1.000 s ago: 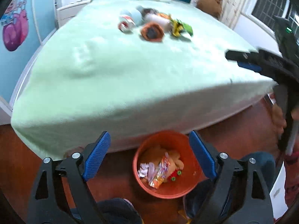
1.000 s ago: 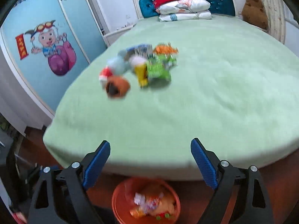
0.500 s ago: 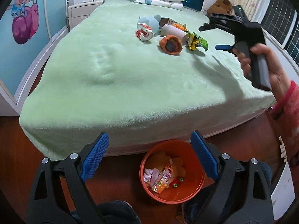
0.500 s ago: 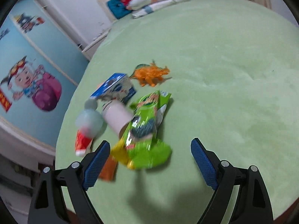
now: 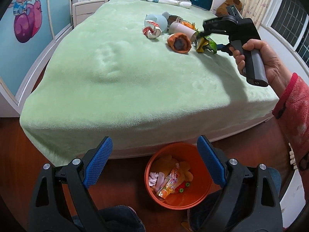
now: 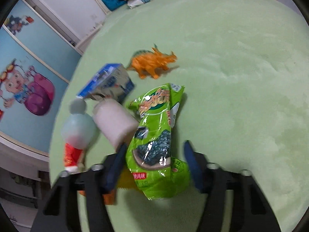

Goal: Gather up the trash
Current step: 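Grasp the green snack bag with the right gripper while the left gripper grasps the orange cup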

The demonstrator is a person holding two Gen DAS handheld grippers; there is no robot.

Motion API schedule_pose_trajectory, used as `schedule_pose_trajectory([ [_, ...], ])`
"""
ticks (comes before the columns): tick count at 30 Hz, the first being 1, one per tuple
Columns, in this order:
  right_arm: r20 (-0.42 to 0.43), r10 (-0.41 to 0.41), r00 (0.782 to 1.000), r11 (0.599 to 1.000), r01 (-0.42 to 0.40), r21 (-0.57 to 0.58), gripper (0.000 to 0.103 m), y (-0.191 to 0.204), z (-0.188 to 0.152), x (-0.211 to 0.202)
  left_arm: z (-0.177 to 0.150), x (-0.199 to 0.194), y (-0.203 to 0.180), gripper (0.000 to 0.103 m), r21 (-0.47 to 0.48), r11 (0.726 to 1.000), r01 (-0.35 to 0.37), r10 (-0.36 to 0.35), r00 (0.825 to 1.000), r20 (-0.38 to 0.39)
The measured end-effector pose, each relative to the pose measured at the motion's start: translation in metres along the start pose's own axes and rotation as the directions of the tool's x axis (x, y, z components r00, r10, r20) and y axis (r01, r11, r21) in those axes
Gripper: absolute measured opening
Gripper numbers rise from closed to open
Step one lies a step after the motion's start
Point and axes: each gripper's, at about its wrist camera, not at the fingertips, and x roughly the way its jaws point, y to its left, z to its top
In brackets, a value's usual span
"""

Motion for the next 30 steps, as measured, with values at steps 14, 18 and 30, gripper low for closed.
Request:
schedule_pose_trajectory([
  [14, 0.182, -0.124, 0.975, 0.968, 0.159, -0.194, 0.026, 0.003, -0.032, -0.059, 0.001, 0.013, -0.004, 0.087, -0.026, 1.0, 0.0, 0.0, 1.0, -0.03],
  [18, 0.229, -0.117, 0.966, 0.962, 0.168, -0.217, 0.025, -0.008, -0.046, -0.082, 0.02, 0.023, -0.011, 0.087, -0.026, 1.0, 0.015, -0.016, 0.999, -0.03],
  [30, 0.332, -0.046, 0.942, 0.968, 0.124, -0.218, 0.025, -0.057, -0.115, -0.166, 0.146, 0.101, -0.044, 0.087, -0.09, 0.992, 0.088, -0.087, 0.996, 0.015],
])
